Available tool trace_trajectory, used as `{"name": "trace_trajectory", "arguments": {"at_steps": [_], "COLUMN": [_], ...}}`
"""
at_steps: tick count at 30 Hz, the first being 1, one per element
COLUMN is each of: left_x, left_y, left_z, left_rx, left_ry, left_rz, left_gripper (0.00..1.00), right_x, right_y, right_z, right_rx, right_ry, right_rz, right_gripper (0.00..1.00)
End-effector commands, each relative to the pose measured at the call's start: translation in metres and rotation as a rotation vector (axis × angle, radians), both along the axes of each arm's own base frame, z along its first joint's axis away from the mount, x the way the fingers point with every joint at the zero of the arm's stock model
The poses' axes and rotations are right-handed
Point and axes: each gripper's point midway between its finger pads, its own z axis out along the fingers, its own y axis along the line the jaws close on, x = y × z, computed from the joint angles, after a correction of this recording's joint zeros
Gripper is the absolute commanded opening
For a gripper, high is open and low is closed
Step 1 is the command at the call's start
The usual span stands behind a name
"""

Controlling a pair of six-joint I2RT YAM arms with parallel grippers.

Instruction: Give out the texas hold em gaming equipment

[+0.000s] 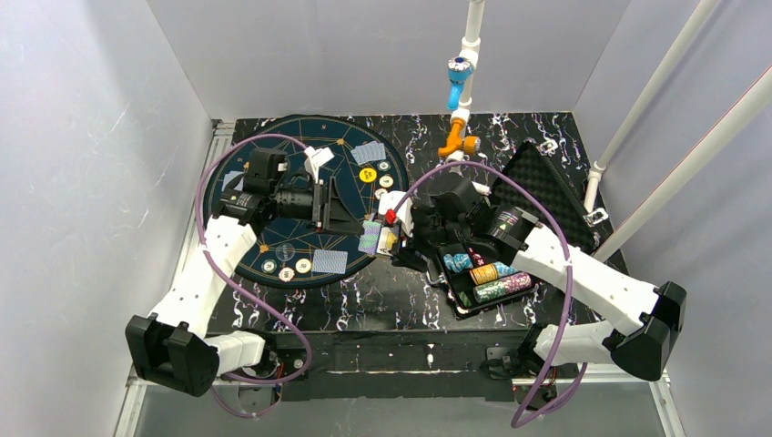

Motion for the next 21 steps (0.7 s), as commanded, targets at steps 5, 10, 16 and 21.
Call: {"name": "trace_trajectory", "arguments": {"at_steps": [5, 10, 16, 21], "left_x": [-0.008, -0.009, -0.02, -0.013], "left_y": [-0.018, -0.019, -0.011, 0.01], "left_z": [-0.004, -0.008, -0.005, -0.006], "left_rx": [-0.014, -0.004, -0.007, -0.024], "left_ry": [0.023, 0.053, 0.051, 0.087], "left_rz": [-0.058, -0.06, -0.071, -0.012], "left_gripper": [0.51, 0.23, 0.0, 0.0], "right_x": [0.004, 0.004, 0.004, 0.004], "right_y": [0.011, 0.011, 0.009, 0.004], "right_z": [0.032, 0.032, 0.027, 0.021], "right_rx": [0.095, 0.096, 0.08, 0.057], "right_ry": [-0.058, -0.056, -0.055, -0.065], "right_rz": [0.012, 0.01, 0.006, 0.0], "right_gripper": [0.01, 0.01, 0.01, 0.01]}}
